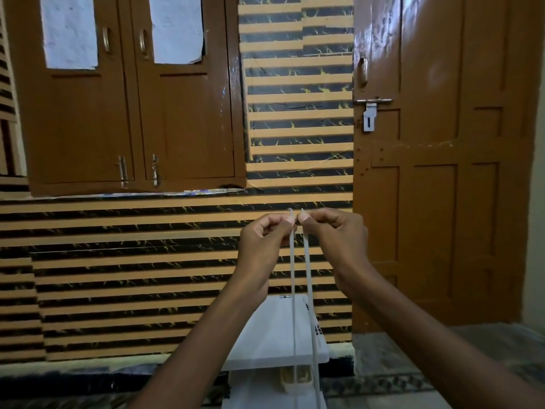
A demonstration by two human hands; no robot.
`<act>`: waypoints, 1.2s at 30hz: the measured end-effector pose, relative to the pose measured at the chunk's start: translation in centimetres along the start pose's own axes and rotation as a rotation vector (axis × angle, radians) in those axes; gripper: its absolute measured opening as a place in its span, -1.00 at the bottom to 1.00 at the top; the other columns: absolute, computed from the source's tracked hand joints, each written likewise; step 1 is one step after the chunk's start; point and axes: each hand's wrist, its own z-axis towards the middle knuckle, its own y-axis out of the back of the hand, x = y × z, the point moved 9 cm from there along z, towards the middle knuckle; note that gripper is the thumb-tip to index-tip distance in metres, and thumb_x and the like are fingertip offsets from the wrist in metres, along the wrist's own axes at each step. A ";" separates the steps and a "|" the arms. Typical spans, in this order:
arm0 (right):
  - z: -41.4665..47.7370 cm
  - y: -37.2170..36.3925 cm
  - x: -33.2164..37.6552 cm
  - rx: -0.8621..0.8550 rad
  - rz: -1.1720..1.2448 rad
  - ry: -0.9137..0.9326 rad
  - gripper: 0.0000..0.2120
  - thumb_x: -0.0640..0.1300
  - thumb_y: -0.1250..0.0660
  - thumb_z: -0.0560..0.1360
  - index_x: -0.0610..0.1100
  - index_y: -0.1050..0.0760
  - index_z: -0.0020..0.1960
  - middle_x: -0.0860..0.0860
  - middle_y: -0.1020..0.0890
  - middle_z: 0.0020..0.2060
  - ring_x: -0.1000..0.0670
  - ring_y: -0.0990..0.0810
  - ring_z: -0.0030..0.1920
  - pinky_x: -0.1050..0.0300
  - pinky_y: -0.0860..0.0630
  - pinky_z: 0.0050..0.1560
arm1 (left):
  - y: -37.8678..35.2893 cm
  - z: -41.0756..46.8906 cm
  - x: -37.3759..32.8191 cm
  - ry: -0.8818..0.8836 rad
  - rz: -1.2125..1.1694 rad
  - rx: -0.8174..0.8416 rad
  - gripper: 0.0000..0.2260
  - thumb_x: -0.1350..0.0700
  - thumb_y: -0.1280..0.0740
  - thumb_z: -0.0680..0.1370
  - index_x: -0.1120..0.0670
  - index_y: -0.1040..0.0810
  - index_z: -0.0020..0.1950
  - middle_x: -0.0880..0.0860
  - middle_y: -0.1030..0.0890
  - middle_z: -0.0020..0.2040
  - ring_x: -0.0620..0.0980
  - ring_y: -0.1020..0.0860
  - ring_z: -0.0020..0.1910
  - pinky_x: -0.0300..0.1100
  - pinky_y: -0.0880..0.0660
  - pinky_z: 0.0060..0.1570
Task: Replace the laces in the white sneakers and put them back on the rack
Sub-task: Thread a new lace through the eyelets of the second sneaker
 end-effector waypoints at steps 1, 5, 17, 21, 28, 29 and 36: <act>-0.1 0.0 -0.1 0.009 -0.010 0.008 -0.93 -0.11 -0.42 0.50 -0.04 -0.70 -0.10 0.08 -0.71 -0.23 0.11 -0.68 -0.14 0.05 -0.63 0.00 | -0.1 -0.1 0.2 0.008 -0.021 0.017 -0.87 0.08 -0.36 0.57 0.03 -0.65 0.07 0.01 -0.69 -0.04 -0.04 -0.65 0.00 -0.14 -0.58 0.03; -2.3 0.1 -2.7 0.067 -0.043 -0.035 -0.88 -0.09 -0.40 0.51 -0.04 -0.68 -0.17 0.04 -0.68 -0.30 0.10 -0.64 -0.23 0.27 -0.55 -0.20 | -0.4 -1.8 2.8 0.070 -0.073 0.109 -0.84 0.11 -0.32 0.60 0.13 -0.60 0.12 0.07 -0.67 -0.10 -0.03 -0.64 -0.22 -0.20 -0.58 -0.22; -22.5 2.2 -25.3 0.251 -0.399 -0.558 -0.87 -0.21 -0.43 0.46 -0.17 -0.66 -0.26 -0.07 -0.68 -0.37 0.00 -0.66 -0.35 -0.02 -0.66 -0.18 | 1.9 -16.4 27.3 0.372 0.614 0.383 -0.90 0.15 -0.39 0.50 0.15 -0.69 -0.14 0.02 -0.69 -0.20 -0.11 -0.61 -0.23 -0.21 -0.51 -0.15; -29.0 2.4 -30.9 0.415 -0.607 -0.695 -0.87 -0.15 -0.42 0.44 -0.13 -0.67 -0.03 -0.04 -0.72 -0.10 0.01 -0.68 -0.10 0.11 -0.58 0.06 | 1.7 -22.5 33.9 0.411 0.777 0.599 -0.91 0.20 -0.39 0.46 0.11 -0.70 -0.21 -0.01 -0.70 -0.19 -0.11 -0.62 -0.20 -0.14 -0.55 -0.09; -38.8 1.1 -35.3 0.947 -0.840 -0.838 -0.34 0.05 -0.51 0.37 -0.17 -0.39 0.36 -0.12 -0.54 0.27 -0.12 -0.52 0.24 0.05 -0.47 0.21 | 2.4 -29.1 40.4 0.549 0.855 0.721 -0.87 0.14 -0.37 0.39 -0.04 -0.65 -0.31 -0.01 -0.70 -0.23 -0.04 -0.64 -0.20 -0.12 -0.58 -0.14; -38.8 1.4 -35.2 0.913 -0.865 -0.812 -0.43 0.03 -0.51 0.37 -0.17 -0.47 0.30 -0.11 -0.56 0.24 -0.11 -0.53 0.22 0.06 -0.47 0.20 | 2.4 -29.3 40.7 0.556 0.853 0.707 -0.88 0.13 -0.36 0.39 -0.04 -0.65 -0.32 -0.01 -0.70 -0.25 -0.04 -0.64 -0.22 -0.13 -0.58 -0.15; -38.7 2.4 -36.3 0.751 -0.958 -0.767 -0.77 -0.04 -0.40 0.41 -0.13 -0.68 -0.02 -0.10 -0.70 -0.08 -0.09 -0.64 -0.08 0.12 -0.53 -0.08 | 1.5 -30.1 41.7 0.535 0.869 0.658 -0.89 0.12 -0.39 0.43 0.04 -0.67 -0.28 0.04 -0.67 -0.27 0.01 -0.61 -0.24 -0.20 -0.49 -0.23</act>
